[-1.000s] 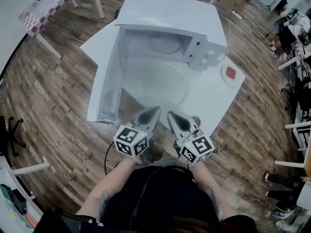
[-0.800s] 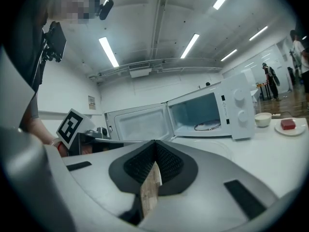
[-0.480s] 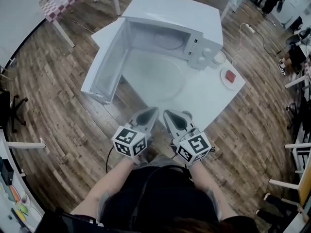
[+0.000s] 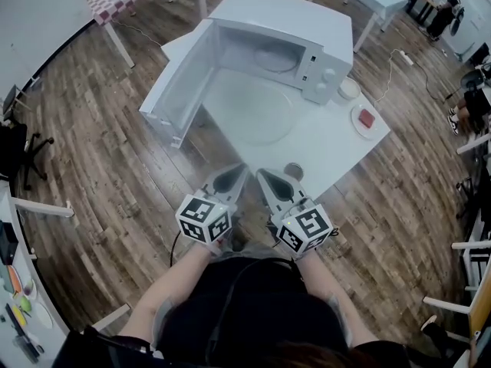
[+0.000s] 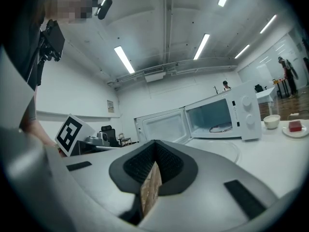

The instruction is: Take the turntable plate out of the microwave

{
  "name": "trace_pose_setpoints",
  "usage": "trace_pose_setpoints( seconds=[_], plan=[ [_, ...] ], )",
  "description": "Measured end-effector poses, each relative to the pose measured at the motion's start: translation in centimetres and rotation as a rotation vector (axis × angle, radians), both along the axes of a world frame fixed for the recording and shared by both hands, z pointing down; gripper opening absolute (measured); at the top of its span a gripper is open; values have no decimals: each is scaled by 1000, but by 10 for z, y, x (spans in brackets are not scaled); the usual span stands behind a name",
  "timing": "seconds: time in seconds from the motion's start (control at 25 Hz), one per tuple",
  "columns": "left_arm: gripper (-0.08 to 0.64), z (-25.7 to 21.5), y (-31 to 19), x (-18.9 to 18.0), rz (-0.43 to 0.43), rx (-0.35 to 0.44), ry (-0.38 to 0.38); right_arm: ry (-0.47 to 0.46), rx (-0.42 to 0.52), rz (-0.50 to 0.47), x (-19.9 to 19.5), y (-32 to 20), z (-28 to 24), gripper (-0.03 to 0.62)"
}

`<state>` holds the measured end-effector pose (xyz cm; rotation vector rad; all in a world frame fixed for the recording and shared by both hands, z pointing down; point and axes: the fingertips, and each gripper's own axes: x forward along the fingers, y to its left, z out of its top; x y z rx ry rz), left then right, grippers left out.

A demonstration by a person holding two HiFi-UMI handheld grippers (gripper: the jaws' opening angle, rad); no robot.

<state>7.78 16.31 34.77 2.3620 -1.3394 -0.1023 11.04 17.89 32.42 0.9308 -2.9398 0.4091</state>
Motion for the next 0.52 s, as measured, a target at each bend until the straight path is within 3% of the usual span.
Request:
trace_pose_setpoints(
  seconds=[0.52],
  plan=[
    [15,-11,35,27,6,45,-71,-49,12,51,29,29,-10,20]
  ],
)
